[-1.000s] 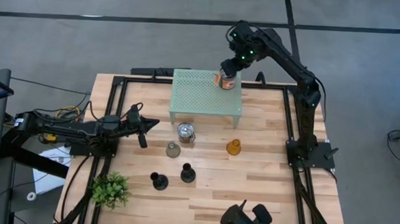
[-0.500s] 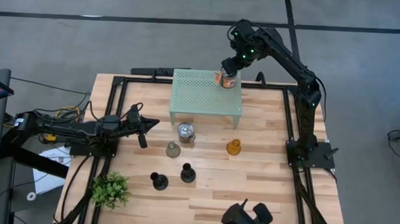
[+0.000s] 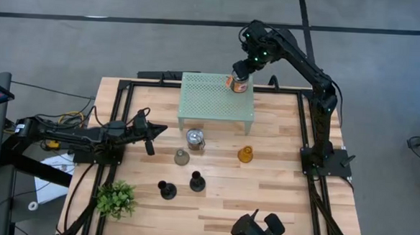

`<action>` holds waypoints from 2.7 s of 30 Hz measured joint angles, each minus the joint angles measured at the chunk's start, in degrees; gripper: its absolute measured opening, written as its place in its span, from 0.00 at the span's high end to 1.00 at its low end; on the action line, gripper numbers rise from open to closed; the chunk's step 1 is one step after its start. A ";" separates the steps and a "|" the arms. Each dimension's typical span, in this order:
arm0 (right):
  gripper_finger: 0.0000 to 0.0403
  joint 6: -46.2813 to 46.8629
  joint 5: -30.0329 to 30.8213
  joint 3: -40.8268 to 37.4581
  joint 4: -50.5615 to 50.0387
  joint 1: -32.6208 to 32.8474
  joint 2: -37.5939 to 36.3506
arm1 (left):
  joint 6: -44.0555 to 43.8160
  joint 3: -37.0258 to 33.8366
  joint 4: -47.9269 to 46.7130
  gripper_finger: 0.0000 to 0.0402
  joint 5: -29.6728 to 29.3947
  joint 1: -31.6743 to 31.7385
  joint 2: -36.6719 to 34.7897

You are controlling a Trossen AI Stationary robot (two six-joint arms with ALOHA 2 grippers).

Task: Pick & Place candle stick holders
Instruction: Put the right scented candle on the shelf, then put the yellow glass holder on the shelf

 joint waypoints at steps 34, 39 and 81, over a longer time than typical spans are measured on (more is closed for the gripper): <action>0.86 -5.61 -1.51 4.85 -9.33 13.80 -11.39 | 0.01 0.00 0.00 0.98 0.00 -0.02 0.00; 0.86 -9.61 -1.51 4.84 -9.35 20.00 -13.08 | 0.01 0.00 0.00 0.98 0.01 0.00 0.00; 1.00 5.03 7.64 -65.98 25.96 42.53 -42.98 | -0.01 0.00 -0.02 0.98 0.01 -0.01 0.01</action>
